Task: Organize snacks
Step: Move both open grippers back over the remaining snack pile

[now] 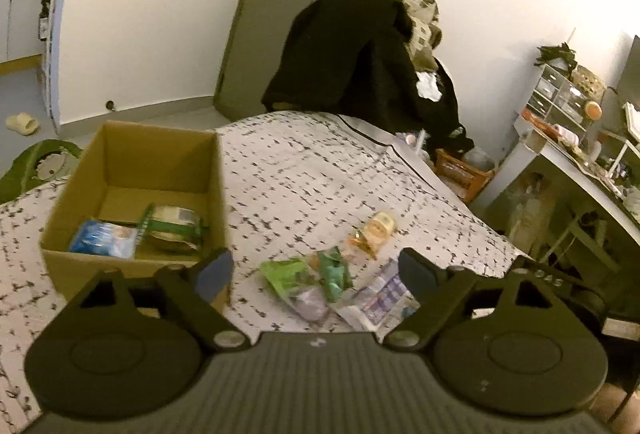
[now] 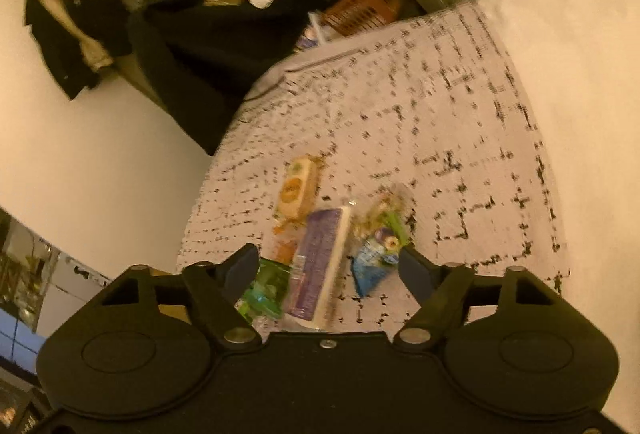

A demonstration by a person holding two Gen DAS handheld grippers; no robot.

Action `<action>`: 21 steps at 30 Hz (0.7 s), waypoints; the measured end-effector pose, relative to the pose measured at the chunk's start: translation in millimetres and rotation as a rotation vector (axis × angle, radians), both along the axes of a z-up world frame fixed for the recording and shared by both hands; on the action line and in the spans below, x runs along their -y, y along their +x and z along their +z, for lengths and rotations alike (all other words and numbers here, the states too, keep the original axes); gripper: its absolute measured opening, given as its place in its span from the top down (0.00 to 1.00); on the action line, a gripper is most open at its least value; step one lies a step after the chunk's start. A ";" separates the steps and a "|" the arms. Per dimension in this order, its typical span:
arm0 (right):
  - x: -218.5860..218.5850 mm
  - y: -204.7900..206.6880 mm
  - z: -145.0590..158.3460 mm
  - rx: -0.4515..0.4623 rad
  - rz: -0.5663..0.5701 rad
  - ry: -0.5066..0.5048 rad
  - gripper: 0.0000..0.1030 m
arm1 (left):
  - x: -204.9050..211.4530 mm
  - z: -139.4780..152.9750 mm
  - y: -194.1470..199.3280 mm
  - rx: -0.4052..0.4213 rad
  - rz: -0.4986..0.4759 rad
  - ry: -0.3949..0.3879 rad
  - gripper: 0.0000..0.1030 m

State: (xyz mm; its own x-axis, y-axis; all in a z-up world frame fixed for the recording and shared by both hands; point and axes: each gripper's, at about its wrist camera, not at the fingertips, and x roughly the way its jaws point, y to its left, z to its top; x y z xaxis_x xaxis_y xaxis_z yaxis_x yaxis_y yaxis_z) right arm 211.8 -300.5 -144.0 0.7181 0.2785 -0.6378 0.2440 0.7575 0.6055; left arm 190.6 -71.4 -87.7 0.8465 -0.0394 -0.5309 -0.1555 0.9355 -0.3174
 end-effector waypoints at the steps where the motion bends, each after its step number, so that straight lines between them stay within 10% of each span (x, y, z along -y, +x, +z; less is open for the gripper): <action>1: 1.6 2.2 -3.8 -0.017 -0.007 0.025 0.34 | 2.5 -2.3 2.4 -0.001 -0.010 -0.004 0.24; 18: 11.7 31.8 -45.5 -0.152 -0.092 0.123 0.49 | 44.1 -49.6 54.7 -0.069 -0.203 -0.019 0.46; 21: 13.8 34.2 -52.2 -0.172 -0.101 0.101 0.78 | 46.6 -55.5 64.0 -0.051 -0.279 -0.022 0.49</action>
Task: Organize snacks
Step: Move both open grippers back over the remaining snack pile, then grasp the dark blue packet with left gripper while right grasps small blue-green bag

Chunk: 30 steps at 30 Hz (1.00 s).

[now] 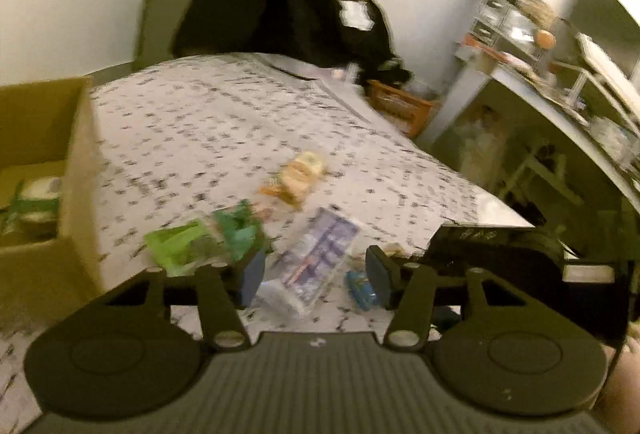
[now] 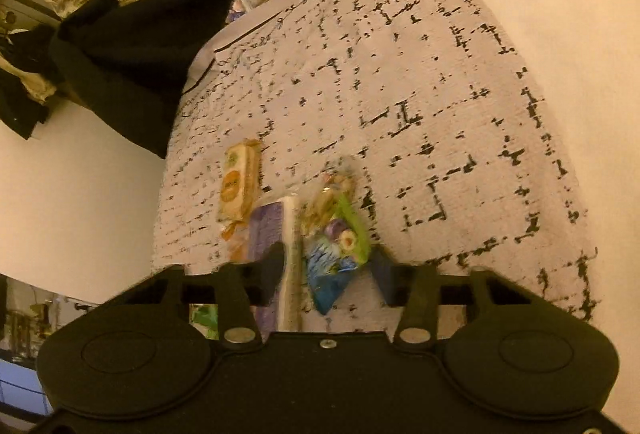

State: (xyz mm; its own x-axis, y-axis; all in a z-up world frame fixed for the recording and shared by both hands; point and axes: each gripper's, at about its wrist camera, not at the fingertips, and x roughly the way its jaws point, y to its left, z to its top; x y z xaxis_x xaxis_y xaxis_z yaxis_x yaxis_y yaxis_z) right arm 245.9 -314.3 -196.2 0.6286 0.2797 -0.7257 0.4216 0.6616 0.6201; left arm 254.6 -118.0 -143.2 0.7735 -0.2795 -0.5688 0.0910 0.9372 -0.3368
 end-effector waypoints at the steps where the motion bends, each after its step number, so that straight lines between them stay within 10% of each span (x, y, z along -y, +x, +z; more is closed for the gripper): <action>1: 1.8 0.6 -2.4 -0.004 -0.009 0.005 0.82 | 1.5 -1.3 4.1 0.000 -0.012 0.007 0.49; 30: -8.8 -4.5 15.9 0.082 0.015 -0.152 0.93 | 17.6 -58.7 45.9 -0.098 -0.070 0.139 0.39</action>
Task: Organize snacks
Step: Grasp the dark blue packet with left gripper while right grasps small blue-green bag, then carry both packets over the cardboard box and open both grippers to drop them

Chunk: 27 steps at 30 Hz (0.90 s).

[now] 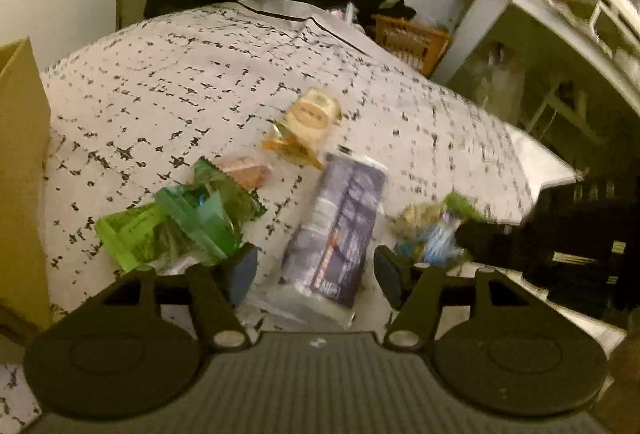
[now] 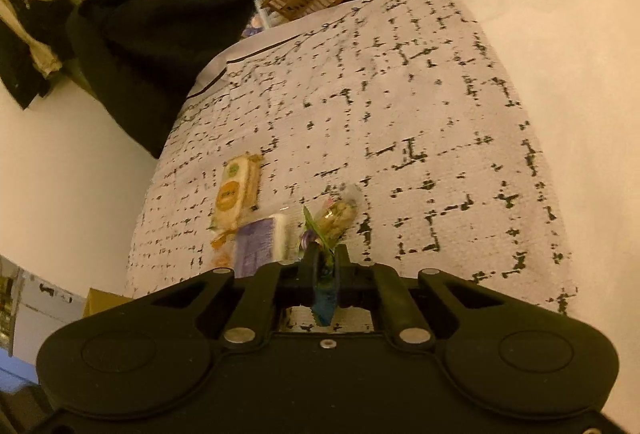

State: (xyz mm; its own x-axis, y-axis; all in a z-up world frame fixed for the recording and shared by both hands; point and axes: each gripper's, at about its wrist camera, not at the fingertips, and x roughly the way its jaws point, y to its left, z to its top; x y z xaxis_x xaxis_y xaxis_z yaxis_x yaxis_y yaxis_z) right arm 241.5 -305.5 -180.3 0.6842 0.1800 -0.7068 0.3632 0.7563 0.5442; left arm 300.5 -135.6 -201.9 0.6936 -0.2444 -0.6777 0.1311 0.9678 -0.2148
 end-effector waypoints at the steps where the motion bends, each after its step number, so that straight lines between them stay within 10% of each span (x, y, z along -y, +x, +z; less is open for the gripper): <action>1: 0.4 -1.0 0.2 0.000 -0.003 0.000 0.93 | 3.4 -0.6 -0.6 -0.002 -0.004 0.023 0.40; 9: -6.2 -8.2 7.0 0.023 0.020 -0.039 0.93 | 9.0 6.0 0.6 -0.070 0.027 0.028 0.65; 27: -23.0 -27.4 44.8 0.239 0.132 0.000 0.93 | -36.6 78.8 -64.6 0.018 0.208 -0.022 0.66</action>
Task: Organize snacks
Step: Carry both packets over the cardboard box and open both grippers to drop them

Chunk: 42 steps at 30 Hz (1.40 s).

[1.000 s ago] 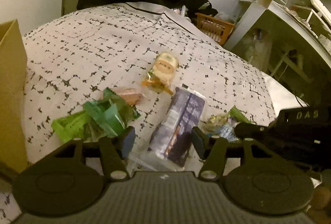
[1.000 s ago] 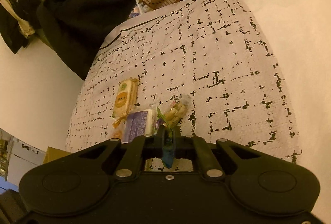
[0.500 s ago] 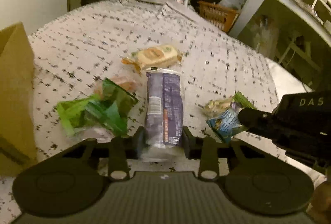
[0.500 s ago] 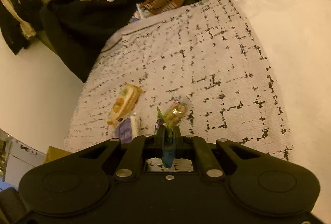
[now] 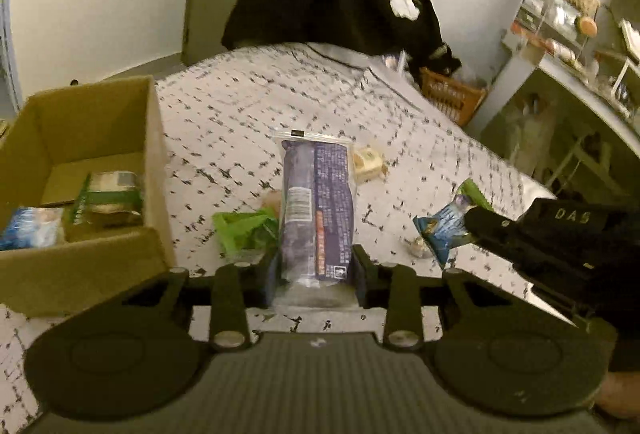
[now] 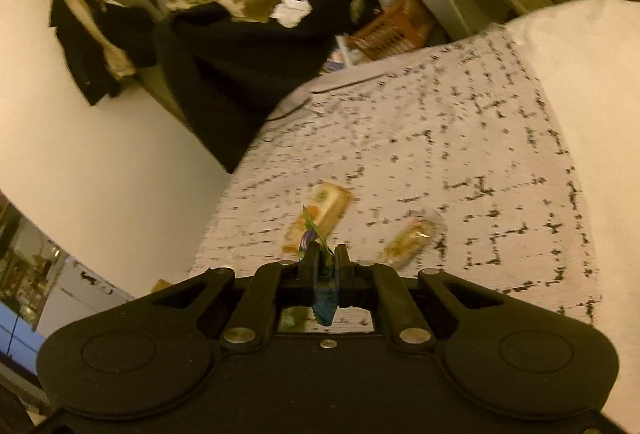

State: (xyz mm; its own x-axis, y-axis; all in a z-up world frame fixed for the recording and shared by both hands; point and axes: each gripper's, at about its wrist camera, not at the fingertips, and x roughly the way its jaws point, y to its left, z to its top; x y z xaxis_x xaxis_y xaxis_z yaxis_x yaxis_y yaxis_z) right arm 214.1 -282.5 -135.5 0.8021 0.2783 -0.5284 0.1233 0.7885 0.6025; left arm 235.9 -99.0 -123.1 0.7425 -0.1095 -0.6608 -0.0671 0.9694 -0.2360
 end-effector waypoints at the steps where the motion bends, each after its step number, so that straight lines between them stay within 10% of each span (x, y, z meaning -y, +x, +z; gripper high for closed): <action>1: -1.1 -0.9 1.9 0.012 0.010 0.011 0.93 | -2.2 4.0 -3.4 0.009 0.007 0.001 0.66; 15: -37.5 -11.8 31.6 0.191 0.185 0.039 0.93 | -42.7 49.6 -32.9 0.085 0.080 -0.035 0.66; 42: -120.7 13.5 39.2 0.206 0.376 0.143 0.93 | -150.3 51.8 -47.1 0.104 0.324 0.007 0.66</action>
State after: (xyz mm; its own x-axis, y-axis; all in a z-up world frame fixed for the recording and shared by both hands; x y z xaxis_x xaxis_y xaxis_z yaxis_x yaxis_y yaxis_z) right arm 227.5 -161.8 -96.3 0.7158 0.6292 -0.3030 -0.2898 0.6624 0.6908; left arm 188.8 51.3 -71.3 0.8013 0.1477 -0.5797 -0.3482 0.9031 -0.2512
